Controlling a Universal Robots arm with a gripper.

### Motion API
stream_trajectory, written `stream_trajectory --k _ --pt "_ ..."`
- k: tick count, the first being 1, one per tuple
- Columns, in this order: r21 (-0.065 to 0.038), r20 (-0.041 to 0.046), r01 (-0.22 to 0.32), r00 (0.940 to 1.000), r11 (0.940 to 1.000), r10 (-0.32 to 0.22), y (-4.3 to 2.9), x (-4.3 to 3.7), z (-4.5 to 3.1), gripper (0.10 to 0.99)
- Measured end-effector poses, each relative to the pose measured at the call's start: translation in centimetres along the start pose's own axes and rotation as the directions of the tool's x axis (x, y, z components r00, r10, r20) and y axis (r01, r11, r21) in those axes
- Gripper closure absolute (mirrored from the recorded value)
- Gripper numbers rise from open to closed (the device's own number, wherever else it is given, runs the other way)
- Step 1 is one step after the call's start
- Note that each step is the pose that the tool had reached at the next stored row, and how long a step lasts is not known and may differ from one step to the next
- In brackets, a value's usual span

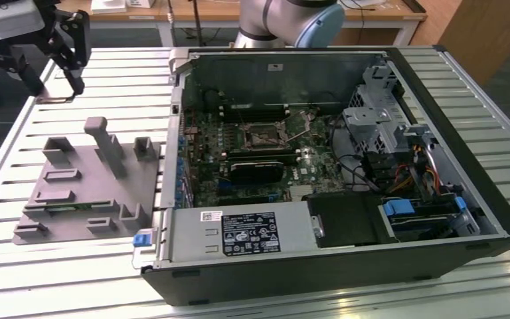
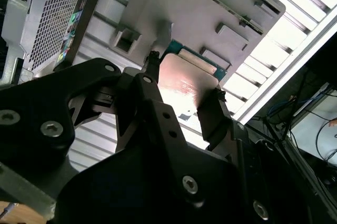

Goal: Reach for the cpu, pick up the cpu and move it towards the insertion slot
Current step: 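Pick up the cpu and move it towards the insertion slot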

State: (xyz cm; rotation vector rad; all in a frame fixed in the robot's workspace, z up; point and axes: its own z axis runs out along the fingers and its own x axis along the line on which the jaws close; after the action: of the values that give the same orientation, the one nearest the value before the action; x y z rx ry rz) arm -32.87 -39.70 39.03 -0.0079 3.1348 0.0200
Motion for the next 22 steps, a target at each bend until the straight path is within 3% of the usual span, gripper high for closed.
stream_trajectory --k 22 --pt "0.000 0.0000 0.000 1.0000 1.0000 0.000 -0.02 -3.43 0.03 0.545"
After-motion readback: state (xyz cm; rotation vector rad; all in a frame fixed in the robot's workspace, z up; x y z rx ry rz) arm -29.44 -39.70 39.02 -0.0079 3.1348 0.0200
